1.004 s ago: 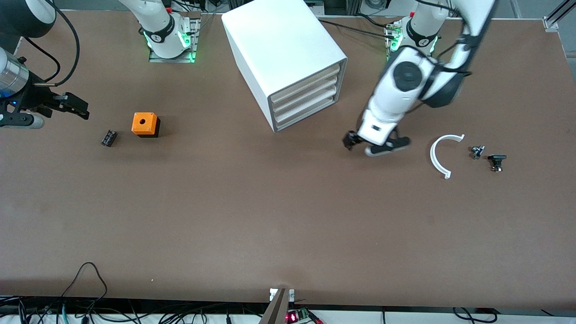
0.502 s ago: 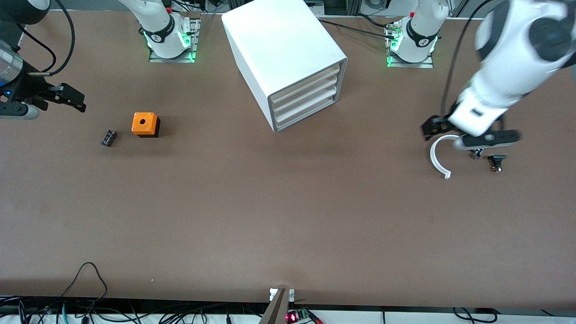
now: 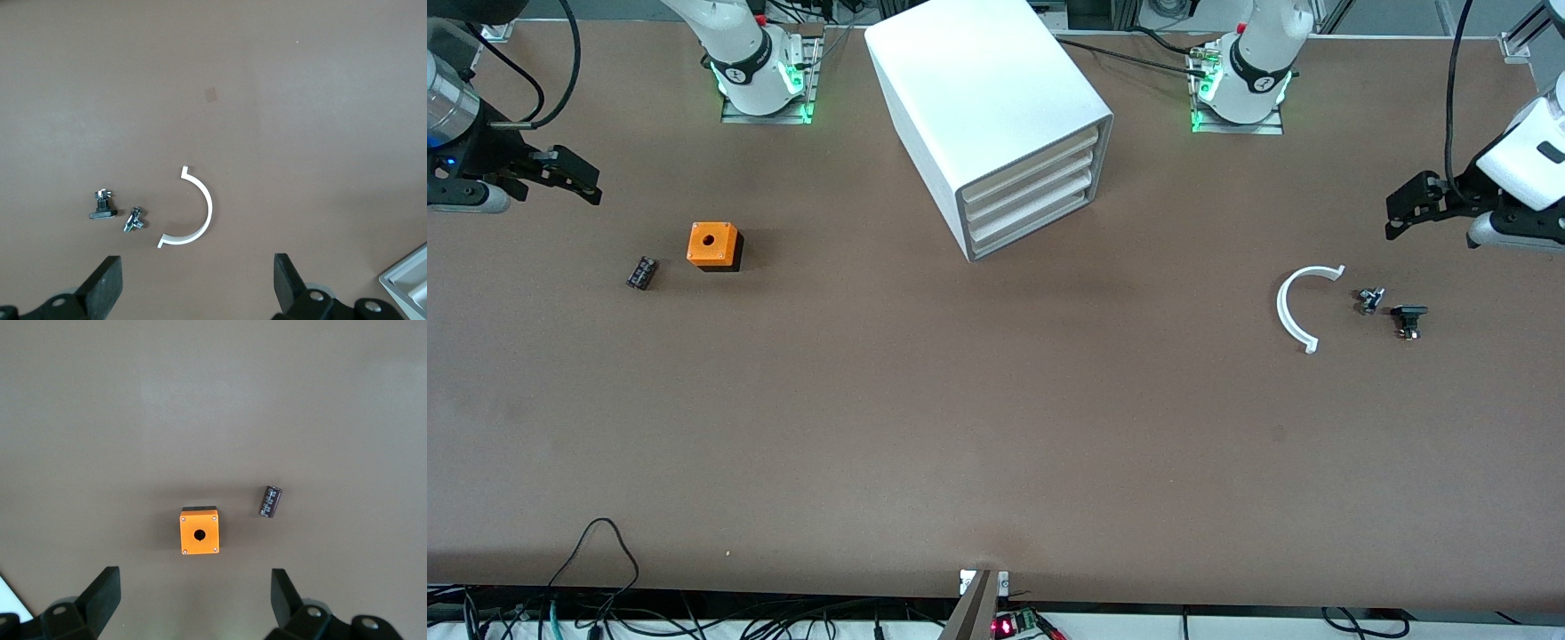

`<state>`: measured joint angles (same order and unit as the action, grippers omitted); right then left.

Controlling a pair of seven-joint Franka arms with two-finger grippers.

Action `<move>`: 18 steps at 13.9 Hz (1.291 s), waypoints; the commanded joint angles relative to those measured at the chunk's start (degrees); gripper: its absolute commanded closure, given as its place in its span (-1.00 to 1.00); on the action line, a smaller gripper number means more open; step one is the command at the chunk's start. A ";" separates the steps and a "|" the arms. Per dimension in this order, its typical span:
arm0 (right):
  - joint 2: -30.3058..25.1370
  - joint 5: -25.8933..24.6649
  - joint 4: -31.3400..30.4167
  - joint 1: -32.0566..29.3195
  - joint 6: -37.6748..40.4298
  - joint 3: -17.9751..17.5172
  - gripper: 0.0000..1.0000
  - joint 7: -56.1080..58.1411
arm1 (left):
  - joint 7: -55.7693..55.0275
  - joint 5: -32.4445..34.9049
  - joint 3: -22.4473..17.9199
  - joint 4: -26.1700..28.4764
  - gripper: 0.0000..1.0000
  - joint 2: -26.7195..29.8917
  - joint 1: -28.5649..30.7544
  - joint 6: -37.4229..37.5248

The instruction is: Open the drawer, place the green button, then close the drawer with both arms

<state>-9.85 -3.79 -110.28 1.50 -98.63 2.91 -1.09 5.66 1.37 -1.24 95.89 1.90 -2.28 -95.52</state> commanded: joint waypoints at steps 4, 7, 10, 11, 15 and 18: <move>-0.70 0.98 -0.99 -0.10 -0.95 0.35 -1.00 0.12 | 1.20 -0.84 -0.25 -5.18 -1.00 -2.69 0.09 2.71; -0.70 1.06 -0.99 -0.10 -0.86 0.43 -1.00 0.12 | 1.37 -0.41 -0.25 -5.80 -1.00 -3.13 0.09 2.79; -0.70 0.98 -0.99 -0.10 -0.77 0.43 -1.00 0.12 | 1.55 -0.49 -0.25 -6.06 -1.00 -3.04 0.09 3.76; -0.70 0.98 -0.99 -0.10 -0.60 0.43 -1.00 0.21 | 1.55 -0.41 -0.25 -6.06 -1.00 -3.13 0.00 3.85; -0.61 0.89 -0.64 -0.10 -0.51 0.43 -1.00 0.21 | 1.37 -0.67 -0.25 -5.98 -1.00 -3.39 0.09 3.76; -0.61 0.98 -0.64 -0.10 -0.59 0.43 -1.00 0.21 | 1.55 -0.67 -0.25 -5.28 -1.00 -3.31 0.96 3.76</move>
<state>-9.81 -3.79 -110.41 1.49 -98.73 3.15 -1.09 5.84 1.37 -1.35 92.29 -0.52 -1.87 -93.32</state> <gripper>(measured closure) 0.000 0.000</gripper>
